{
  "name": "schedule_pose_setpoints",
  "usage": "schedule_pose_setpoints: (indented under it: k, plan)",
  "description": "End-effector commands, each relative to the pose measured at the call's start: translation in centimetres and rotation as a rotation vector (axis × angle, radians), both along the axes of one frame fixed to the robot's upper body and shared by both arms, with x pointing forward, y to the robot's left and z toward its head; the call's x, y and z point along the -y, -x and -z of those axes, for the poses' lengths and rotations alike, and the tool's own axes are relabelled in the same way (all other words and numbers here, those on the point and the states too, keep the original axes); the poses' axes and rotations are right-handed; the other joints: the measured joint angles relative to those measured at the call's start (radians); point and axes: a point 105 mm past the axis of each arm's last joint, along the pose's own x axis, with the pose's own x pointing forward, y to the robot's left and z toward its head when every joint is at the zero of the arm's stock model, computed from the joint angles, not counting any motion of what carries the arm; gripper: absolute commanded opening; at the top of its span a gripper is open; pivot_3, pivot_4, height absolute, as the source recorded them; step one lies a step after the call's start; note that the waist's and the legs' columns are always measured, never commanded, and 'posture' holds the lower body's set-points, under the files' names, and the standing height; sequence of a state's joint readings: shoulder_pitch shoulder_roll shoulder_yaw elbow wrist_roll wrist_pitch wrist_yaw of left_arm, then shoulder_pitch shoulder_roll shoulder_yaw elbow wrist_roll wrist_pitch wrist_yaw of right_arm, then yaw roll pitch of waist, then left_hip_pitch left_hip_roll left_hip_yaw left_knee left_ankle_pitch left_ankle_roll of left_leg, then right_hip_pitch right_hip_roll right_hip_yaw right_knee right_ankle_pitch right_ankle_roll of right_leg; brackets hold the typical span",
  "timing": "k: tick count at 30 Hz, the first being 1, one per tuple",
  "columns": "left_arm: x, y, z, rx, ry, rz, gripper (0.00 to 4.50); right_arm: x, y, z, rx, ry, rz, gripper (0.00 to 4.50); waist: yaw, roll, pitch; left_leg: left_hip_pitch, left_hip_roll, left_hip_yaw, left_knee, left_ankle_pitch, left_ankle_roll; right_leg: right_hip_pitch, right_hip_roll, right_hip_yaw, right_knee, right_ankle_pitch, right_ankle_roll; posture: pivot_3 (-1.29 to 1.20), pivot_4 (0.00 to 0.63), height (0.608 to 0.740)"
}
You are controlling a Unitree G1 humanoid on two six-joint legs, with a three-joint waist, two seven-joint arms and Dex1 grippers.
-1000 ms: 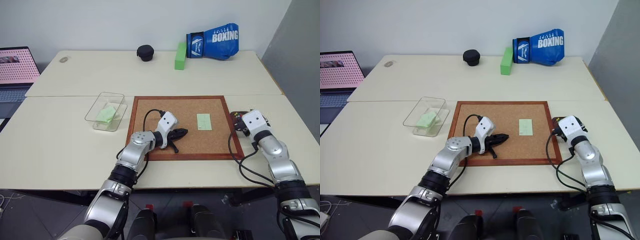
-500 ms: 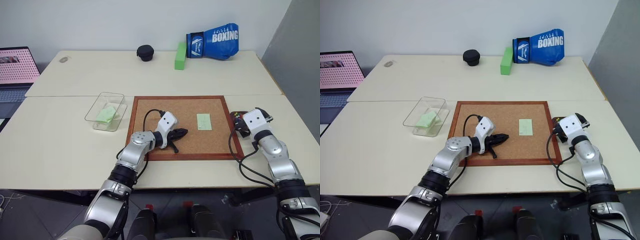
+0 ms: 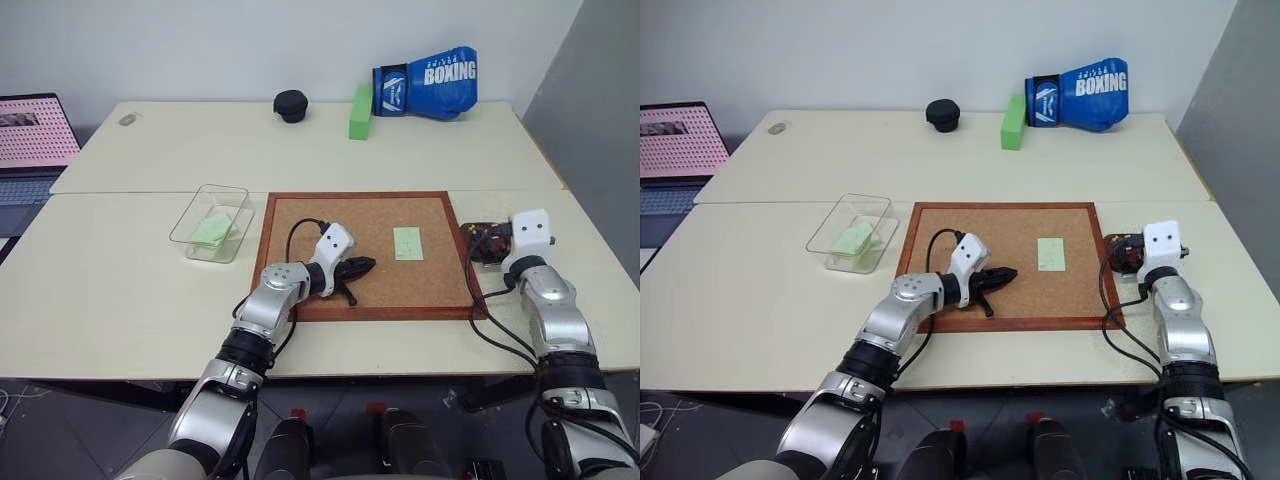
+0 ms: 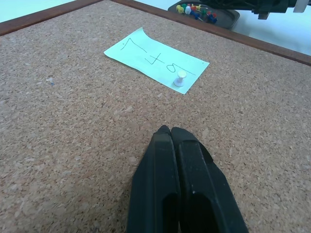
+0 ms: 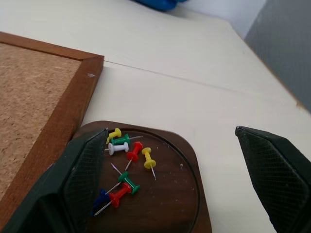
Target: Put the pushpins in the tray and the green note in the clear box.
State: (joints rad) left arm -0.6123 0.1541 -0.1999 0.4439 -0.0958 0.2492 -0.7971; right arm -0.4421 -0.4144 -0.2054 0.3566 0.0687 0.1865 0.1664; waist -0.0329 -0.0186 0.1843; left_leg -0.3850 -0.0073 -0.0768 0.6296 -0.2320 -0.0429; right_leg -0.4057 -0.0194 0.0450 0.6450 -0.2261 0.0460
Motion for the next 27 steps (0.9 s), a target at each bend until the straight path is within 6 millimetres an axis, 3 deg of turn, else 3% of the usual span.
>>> schedule_pose_setpoints:
  k: [1, 4, 7, 13, 19, 27]
  plan:
    - [0.0, 0.1, 0.6, -0.019, -0.009, -0.002, 0.00, 0.6, -0.2, -2.6, 0.080, -0.045, 0.025, 4.44, 0.000, 0.000, 0.000, 0.000, 0.000, 0.000, 0.000, 0.000, 0.000, 0.000, 0.000, 0.000, 0.000, 0.000, 0.000, 0.00, 0.150, 0.740]
    - [0.0, 0.1, 0.6, -0.018, -0.010, -0.001, 0.00, 0.5, -0.2, -3.0, 0.100, -0.032, 0.016, 4.44, 0.000, 0.000, 0.000, 0.000, 0.000, 0.000, 0.000, 0.000, 0.000, 0.000, 0.000, 0.000, 0.000, 0.000, 0.000, 0.00, 0.150, 0.740]
    - [0.0, 0.1, 0.7, -0.018, -0.010, -0.003, 0.00, -1.0, -0.2, -3.9, 0.141, -0.004, -0.066, 4.44, 0.000, 0.000, 0.000, 0.000, 0.000, 0.000, 0.000, 0.000, 0.000, 0.000, 0.000, 0.000, 0.000, 0.000, 0.000, 0.00, 0.150, 0.740]
    - [-0.2, 0.2, 0.7, -0.021, -0.012, -0.006, 0.00, -8.3, 1.5, -3.8, 0.146, -0.046, -0.477, 4.44, -0.001, 0.000, 0.000, 0.000, 0.000, 0.000, 0.000, 0.000, 0.000, 0.000, 0.001, 0.000, 0.000, 0.000, 0.000, 0.00, 0.150, 0.740]
    - [-0.3, 0.1, 0.8, -0.023, -0.013, -0.011, 0.00, -13.5, 3.0, -2.2, 0.093, -0.015, -0.695, 4.44, 0.000, 0.000, 0.000, 0.000, 0.001, 0.000, 0.000, 0.000, 0.000, 0.000, 0.001, 0.000, 0.000, 0.000, 0.000, 0.00, 0.150, 0.740]
    - [-0.6, 0.0, 0.8, -0.013, -0.022, -0.022, 0.00, -15.5, 2.1, 0.1, 0.021, -0.046, -0.739, 4.44, 0.000, 0.000, 0.000, 0.001, 0.001, 0.000, 0.000, 0.000, 0.000, 0.000, 0.001, -0.001, 0.000, 0.000, 0.000, 0.00, 0.150, 0.740]
